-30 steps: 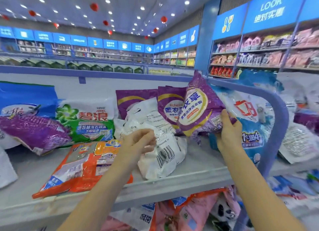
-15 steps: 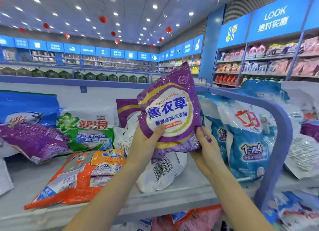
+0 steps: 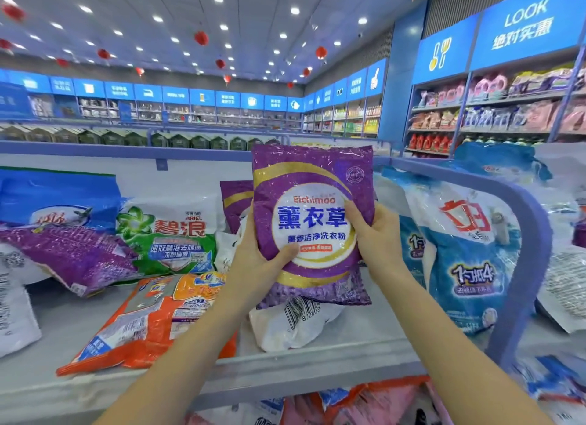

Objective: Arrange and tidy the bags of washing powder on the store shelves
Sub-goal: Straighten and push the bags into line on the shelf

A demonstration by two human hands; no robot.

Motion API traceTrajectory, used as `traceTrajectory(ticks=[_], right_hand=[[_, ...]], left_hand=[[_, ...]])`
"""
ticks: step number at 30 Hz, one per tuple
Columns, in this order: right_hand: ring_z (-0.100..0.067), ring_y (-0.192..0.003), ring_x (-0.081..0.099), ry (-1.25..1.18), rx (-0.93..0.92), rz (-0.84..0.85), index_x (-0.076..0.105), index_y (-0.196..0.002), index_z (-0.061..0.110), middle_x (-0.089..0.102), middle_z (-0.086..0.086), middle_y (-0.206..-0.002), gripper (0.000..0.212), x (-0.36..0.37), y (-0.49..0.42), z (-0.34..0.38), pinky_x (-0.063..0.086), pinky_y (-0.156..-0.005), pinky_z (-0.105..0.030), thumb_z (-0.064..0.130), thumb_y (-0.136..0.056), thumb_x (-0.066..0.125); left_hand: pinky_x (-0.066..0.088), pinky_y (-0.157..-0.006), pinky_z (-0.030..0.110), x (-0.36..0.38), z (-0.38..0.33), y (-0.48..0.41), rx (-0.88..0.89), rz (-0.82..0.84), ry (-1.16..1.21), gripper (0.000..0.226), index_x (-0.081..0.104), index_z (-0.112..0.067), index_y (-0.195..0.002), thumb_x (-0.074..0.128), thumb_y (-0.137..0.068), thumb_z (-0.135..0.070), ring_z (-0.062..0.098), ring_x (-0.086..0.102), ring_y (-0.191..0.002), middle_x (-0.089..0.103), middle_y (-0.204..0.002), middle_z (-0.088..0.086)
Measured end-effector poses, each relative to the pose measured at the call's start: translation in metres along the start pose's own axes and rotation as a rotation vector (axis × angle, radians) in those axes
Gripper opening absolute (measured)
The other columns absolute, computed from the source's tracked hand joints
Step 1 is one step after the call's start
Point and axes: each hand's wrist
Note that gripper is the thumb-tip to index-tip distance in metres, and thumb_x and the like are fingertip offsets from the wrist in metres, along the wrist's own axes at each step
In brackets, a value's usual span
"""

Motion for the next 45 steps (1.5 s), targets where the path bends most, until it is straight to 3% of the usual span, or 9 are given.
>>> traceTrajectory(ticks=[4,7,12,18,22,28,32,41,45], right_hand=[[-0.011,-0.068,0.065,-0.056,0.024,-0.07,0.066,-0.077,0.018,0.07,0.006,-0.07,0.015,0.006,0.0,-0.008,0.055,-0.063,-0.029,0.018,-0.091,0.06],[-0.001,-0.065,0.064,-0.049,0.016,-0.06,0.064,-0.078,0.02,0.069,0.01,-0.07,0.017,0.006,0.001,-0.01,0.052,-0.061,-0.019,0.018,-0.093,0.056],[-0.006,-0.072,0.063,0.157,-0.184,-0.027,0.061,-0.082,0.028,0.069,0.006,-0.079,0.015,0.001,-0.007,-0.006,0.052,-0.065,-0.026,0.022,-0.095,0.054],[0.001,-0.079,0.066,-0.026,-0.026,0.023,0.062,-0.097,0.024,0.069,0.01,-0.088,0.008,-0.001,0.001,-0.009,0.052,-0.069,-0.017,0.026,-0.091,0.058],[-0.01,-0.106,0.064,-0.242,0.323,0.28,0.05,-0.127,0.025,0.068,0.006,-0.116,0.088,-0.019,0.023,-0.036,0.052,-0.09,-0.027,0.066,-0.055,0.077],[0.007,-0.072,0.062,0.105,0.218,0.279,0.062,-0.089,0.019,0.069,0.006,-0.087,0.008,-0.018,0.046,-0.042,0.047,-0.068,-0.011,0.026,-0.086,0.065],[-0.001,-0.057,0.047,0.243,0.006,0.141,0.058,-0.071,0.0,0.06,0.0,-0.065,0.052,-0.021,0.044,-0.037,0.038,-0.056,-0.021,0.052,-0.074,0.066],[-0.01,-0.091,0.064,-0.052,0.226,0.261,0.064,-0.092,0.02,0.07,0.002,-0.096,0.031,-0.038,0.034,-0.036,0.05,-0.084,-0.026,0.049,-0.087,0.056],[-0.001,-0.06,0.046,0.062,0.094,0.101,0.049,-0.068,0.014,0.052,0.001,-0.067,0.037,-0.028,0.038,-0.031,0.036,-0.056,-0.016,0.044,-0.089,0.041]], left_hand=[[0.039,-0.087,0.002,0.0,0.0,-0.003,-0.065,-0.004,0.055,0.052,0.023,-0.035,-0.145,0.035,-0.096,-0.046,-0.003,0.048,-0.115,0.046,-0.126,-0.022],[0.039,-0.107,0.031,-0.003,0.004,-0.005,-0.045,0.0,0.051,0.053,0.022,-0.035,-0.147,0.042,-0.098,-0.04,0.009,0.043,-0.129,0.043,-0.142,-0.01],[0.055,-0.07,0.031,-0.008,-0.009,-0.023,-0.114,-0.064,0.349,0.043,0.044,-0.038,-0.113,0.055,-0.09,-0.003,0.016,0.066,-0.094,0.065,-0.108,-0.002],[0.058,-0.06,0.03,-0.004,-0.03,-0.053,-0.317,-0.139,0.465,0.017,0.066,-0.015,-0.086,0.055,-0.095,-0.025,0.015,0.069,-0.065,0.073,-0.071,-0.001],[0.057,-0.063,0.034,0.004,-0.027,-0.056,-0.29,-0.274,0.537,0.022,0.065,-0.014,-0.08,0.053,-0.096,-0.023,0.015,0.066,-0.059,0.071,-0.064,-0.002],[0.055,-0.057,0.029,0.008,-0.03,-0.063,-0.254,-0.399,0.561,0.023,0.064,-0.015,-0.077,0.054,-0.096,-0.024,0.011,0.064,-0.054,0.069,-0.059,-0.005],[0.053,-0.065,0.034,0.001,-0.033,-0.072,-0.201,-0.39,0.509,0.026,0.065,-0.014,-0.073,0.054,-0.096,-0.021,0.018,0.061,-0.063,0.068,-0.062,-0.002],[0.058,-0.065,0.033,0.014,-0.039,-0.066,-0.27,-0.332,0.617,0.02,0.065,-0.014,-0.088,0.051,-0.097,-0.025,0.016,0.067,-0.068,0.07,-0.079,0.003],[0.056,-0.054,0.025,0.013,-0.04,-0.066,-0.259,-0.391,0.627,0.021,0.064,-0.014,-0.082,0.052,-0.097,-0.022,0.01,0.066,-0.057,0.07,-0.062,-0.005]])
Point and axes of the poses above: each hand's wrist, its own y-axis away from the middle knuckle, its own x-axis out of the palm, z = x × y
